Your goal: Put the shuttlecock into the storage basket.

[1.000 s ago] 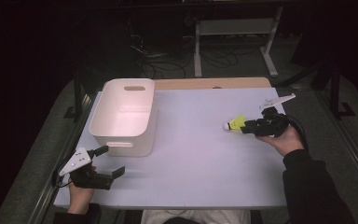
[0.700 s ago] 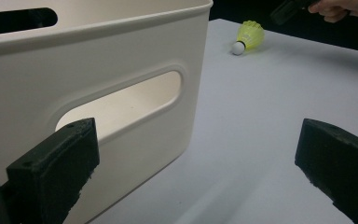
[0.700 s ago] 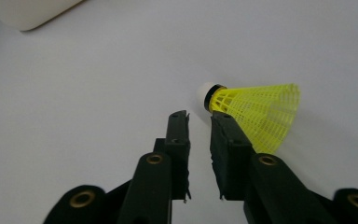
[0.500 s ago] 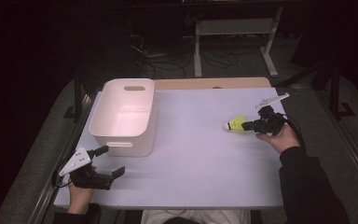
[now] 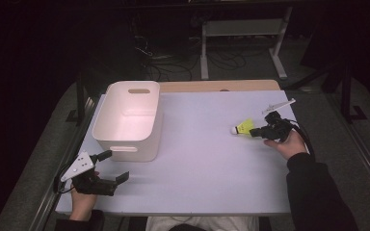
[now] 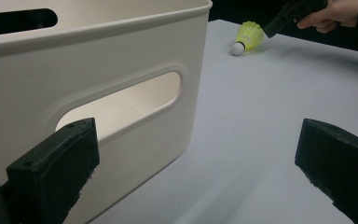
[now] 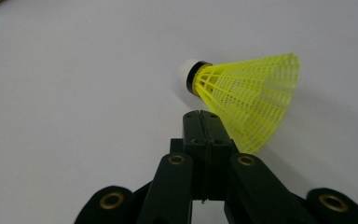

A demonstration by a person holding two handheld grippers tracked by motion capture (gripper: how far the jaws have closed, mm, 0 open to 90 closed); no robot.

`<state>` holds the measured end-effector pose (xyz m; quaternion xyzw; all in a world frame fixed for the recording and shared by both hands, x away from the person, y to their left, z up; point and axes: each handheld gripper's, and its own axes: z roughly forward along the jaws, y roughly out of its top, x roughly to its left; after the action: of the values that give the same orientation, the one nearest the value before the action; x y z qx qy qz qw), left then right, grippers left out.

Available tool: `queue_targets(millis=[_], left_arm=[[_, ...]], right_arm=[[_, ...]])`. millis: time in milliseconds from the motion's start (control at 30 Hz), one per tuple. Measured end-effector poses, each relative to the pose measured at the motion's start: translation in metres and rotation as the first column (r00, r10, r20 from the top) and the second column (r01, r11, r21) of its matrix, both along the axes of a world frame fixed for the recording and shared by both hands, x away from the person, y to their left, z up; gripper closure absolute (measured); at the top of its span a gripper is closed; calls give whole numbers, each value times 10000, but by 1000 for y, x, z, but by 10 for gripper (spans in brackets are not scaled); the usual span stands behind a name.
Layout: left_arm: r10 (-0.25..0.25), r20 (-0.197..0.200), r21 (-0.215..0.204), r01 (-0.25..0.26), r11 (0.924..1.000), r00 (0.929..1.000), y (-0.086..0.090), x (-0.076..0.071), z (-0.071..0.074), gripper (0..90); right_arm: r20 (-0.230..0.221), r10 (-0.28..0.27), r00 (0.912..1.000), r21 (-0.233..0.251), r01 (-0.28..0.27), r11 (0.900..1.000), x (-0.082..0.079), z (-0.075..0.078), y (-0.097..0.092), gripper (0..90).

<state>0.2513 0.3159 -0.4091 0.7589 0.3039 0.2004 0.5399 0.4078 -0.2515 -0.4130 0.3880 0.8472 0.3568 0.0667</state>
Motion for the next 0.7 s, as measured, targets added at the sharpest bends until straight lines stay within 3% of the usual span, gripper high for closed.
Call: queue_targets(millis=[700], left_arm=[[-21, -22, 0, 21, 10000, 10000, 0, 0, 0, 0]], right_arm=[[-499, -168, 9986, -423, 147, 9990, 6, -14, -3, 884]])
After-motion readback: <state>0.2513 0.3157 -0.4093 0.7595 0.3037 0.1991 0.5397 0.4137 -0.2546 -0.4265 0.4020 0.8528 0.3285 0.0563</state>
